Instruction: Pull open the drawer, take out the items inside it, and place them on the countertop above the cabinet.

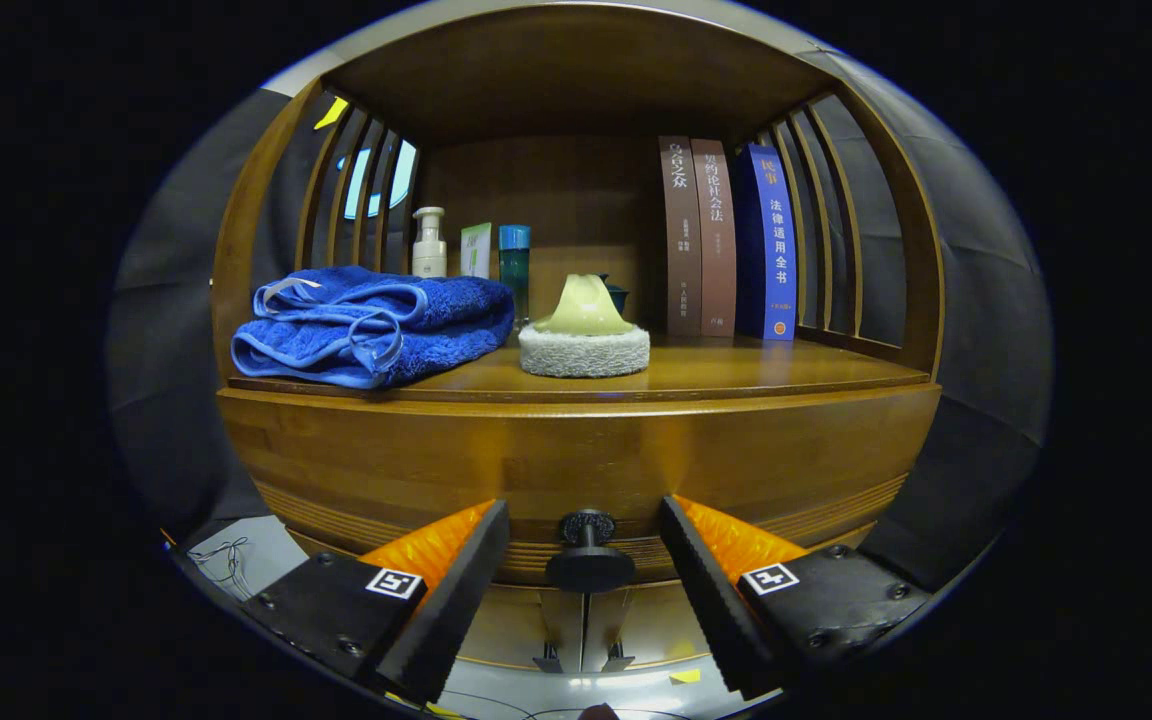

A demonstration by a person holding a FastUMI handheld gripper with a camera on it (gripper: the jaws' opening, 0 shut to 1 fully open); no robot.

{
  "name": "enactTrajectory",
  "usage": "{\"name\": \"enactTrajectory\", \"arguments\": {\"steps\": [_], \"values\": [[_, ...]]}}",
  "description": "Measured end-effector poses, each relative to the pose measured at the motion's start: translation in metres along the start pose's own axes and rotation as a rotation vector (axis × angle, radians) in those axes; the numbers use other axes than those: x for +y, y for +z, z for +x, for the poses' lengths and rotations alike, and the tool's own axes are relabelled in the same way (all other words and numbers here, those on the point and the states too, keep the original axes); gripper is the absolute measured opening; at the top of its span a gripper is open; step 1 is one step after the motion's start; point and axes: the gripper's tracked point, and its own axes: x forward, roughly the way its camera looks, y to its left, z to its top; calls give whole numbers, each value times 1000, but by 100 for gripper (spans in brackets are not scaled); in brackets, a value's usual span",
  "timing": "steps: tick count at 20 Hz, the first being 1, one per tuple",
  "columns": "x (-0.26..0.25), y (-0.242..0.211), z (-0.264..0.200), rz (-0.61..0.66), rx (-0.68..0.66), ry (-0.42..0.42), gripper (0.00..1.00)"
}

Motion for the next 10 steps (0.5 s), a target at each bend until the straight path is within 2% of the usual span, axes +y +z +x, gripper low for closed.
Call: {"name": "enactTrajectory", "arguments": {"steps": [5,10], "values": [[-6,-4,-3,8,22,-13,100],[-9,12,-27,1,-8,-16,100]]}}
